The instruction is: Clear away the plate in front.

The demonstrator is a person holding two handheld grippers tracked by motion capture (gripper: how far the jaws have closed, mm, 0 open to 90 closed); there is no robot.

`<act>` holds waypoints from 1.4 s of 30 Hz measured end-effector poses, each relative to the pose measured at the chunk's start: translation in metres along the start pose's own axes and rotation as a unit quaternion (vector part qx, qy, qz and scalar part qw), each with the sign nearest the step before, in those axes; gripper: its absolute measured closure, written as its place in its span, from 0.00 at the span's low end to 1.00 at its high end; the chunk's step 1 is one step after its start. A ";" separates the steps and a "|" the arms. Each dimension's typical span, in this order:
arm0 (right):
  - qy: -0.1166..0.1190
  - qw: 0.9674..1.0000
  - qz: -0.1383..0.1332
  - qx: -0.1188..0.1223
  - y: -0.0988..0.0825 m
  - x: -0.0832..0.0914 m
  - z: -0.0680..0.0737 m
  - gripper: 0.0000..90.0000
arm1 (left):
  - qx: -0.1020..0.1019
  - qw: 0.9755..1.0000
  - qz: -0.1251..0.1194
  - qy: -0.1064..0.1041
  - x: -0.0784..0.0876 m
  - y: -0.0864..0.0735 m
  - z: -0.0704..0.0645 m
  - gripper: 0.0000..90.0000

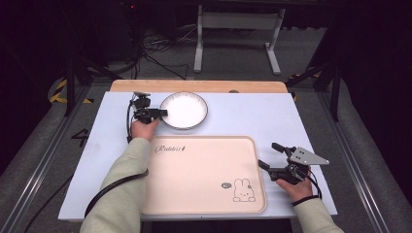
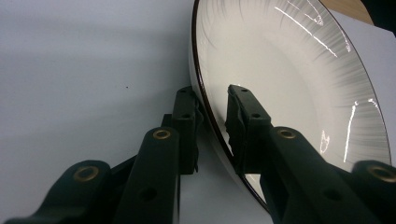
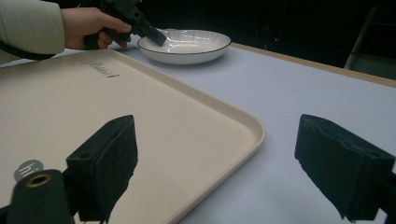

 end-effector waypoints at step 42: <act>0.005 1.000 -0.002 -0.004 0.000 0.001 -0.001 0.16 | -0.042 0.996 -0.081 -0.009 0.036 0.017 -0.043 0.91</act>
Point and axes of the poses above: each handheld gripper's, and its own axes: x roughly backward along the jaws, y roughly out of its top, z roughly to its left, the point moved 7 cm from there along -x, roughly forward along the jaws, and after that the axes turned 7 degrees about x, right-handed, at the moved point
